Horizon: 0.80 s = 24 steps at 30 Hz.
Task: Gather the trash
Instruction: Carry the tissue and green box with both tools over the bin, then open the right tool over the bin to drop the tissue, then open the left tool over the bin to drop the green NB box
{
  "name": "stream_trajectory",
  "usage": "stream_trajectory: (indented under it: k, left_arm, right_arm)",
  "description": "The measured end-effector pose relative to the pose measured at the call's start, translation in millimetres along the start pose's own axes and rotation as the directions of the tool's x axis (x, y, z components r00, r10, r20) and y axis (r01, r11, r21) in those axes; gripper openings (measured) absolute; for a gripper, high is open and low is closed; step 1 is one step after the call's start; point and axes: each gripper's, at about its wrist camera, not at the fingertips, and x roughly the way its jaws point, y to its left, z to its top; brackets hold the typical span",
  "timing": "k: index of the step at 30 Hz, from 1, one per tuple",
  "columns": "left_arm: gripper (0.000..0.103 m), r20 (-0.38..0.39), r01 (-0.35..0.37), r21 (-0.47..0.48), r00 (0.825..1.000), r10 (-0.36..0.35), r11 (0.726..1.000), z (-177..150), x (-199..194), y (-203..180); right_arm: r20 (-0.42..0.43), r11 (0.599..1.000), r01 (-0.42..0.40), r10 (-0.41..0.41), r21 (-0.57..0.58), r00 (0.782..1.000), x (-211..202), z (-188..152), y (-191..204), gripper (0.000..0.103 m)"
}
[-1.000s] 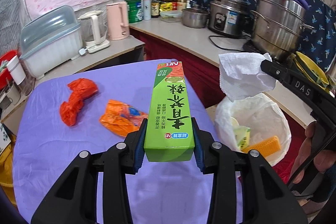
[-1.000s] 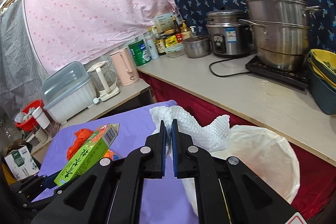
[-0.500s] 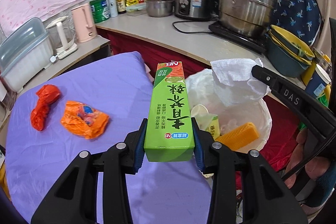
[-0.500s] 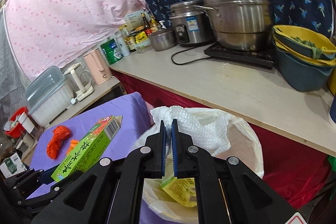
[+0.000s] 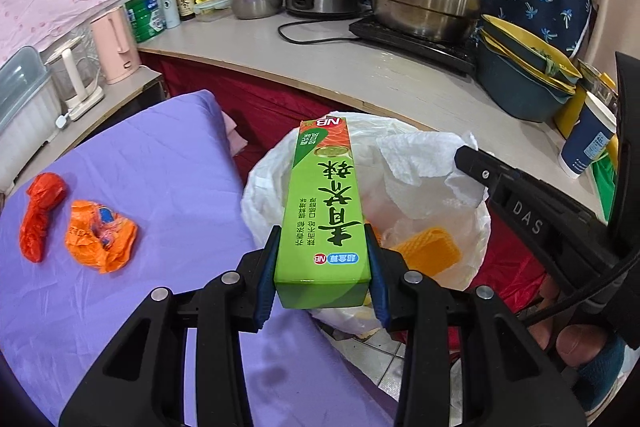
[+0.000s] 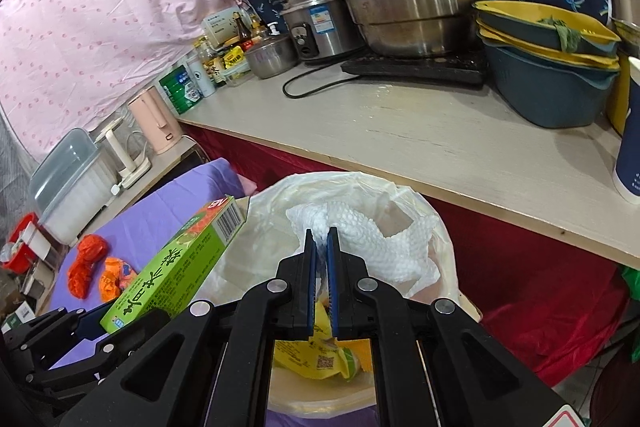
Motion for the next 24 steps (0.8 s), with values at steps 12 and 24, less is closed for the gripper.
stream_trajectory:
  k: [12,24]
  left_arm:
    - [0.039,-0.01,0.027,-0.014,1.0,-0.027,1.0,-0.6,20.0,-6.0]
    - [0.072,0.034,-0.065,-0.111,0.997,0.069,0.992,5.1,3.5,41.3]
  right_arm:
    - [-0.003,1.0,0.021,-0.021,0.022,1.0,2.8,-4.2,-9.5,0.01]
    - [0.057,1.0,-0.006,0.006,-0.01,0.998,-12.2,10.4,21.6,0.037]
